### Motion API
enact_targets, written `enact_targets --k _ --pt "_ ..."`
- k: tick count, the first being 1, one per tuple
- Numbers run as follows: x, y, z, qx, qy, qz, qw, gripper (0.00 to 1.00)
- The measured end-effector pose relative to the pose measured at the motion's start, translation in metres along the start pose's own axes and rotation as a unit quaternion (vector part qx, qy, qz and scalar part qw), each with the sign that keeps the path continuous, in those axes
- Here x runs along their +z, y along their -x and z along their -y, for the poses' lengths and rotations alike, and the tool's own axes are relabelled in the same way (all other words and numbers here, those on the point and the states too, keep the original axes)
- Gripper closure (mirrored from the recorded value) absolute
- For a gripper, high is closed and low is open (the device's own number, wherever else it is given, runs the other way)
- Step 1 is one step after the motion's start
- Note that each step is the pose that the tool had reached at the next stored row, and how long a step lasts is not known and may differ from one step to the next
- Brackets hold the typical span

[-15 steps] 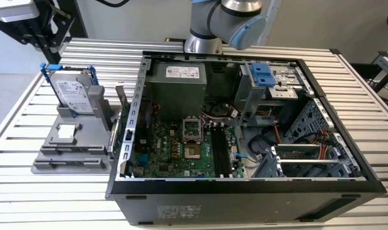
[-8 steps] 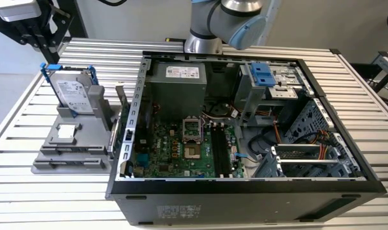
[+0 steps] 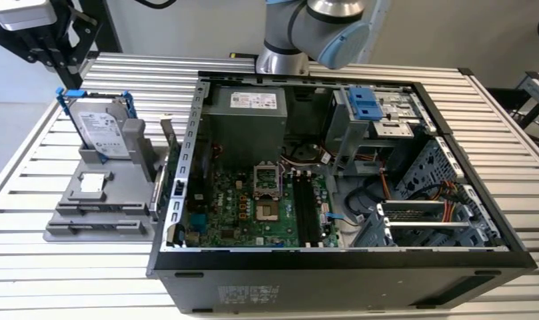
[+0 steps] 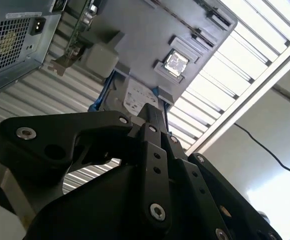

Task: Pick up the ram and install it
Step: 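Reach for the ram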

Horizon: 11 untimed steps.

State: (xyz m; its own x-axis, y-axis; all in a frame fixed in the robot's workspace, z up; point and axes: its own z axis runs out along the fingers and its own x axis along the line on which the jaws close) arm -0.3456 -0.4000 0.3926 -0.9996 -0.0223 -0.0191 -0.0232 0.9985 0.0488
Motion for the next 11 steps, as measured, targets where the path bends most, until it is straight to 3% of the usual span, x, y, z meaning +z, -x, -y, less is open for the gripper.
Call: enact_targets --k 11 --pt "-0.0007 -0.0002 0.0132 0.0 0.0 -0.0001 1.0 1.0"
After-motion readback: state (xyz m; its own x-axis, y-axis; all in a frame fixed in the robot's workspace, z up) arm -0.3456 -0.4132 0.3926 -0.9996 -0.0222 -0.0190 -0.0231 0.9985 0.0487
